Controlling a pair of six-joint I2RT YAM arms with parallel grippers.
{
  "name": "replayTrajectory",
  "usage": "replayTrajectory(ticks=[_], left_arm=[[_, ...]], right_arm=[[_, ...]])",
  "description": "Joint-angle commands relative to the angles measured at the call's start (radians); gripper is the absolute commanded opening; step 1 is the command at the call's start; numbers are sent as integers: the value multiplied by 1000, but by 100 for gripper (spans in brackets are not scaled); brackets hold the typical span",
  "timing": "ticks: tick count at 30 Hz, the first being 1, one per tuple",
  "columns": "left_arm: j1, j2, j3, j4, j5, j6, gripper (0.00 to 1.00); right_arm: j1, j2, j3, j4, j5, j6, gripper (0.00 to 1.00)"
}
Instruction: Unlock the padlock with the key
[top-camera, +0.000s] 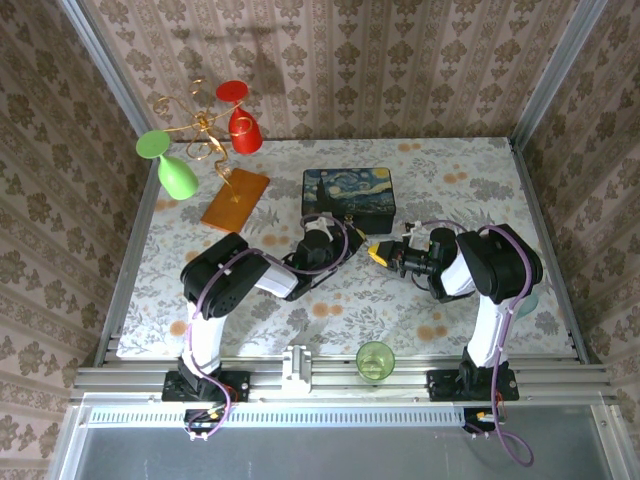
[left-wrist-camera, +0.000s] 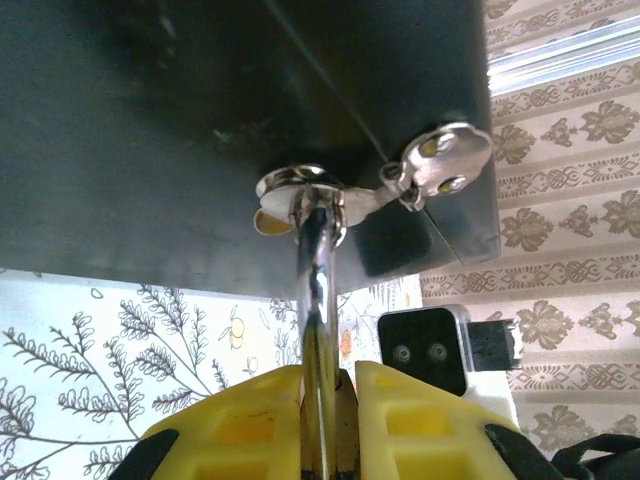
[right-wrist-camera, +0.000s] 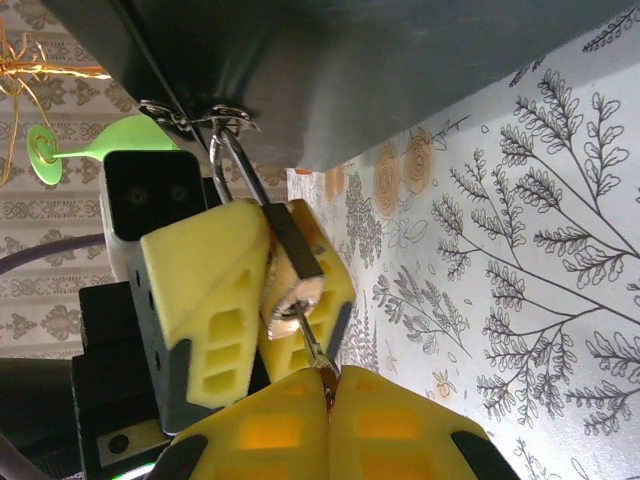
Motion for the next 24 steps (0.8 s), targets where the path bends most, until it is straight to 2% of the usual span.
replayTrajectory(ticks=[1,7,24], left_arm=[[-20,-21,23,21,19,28,0],[-20,-4,28,58,24,3,0],[-47,-2,35,-1,21,19,0]], right_arm=[[4,-32,7,34,21,-2,0],[4,-15,7,36,30,9,0],[27,-80,30,31,67,37,0]])
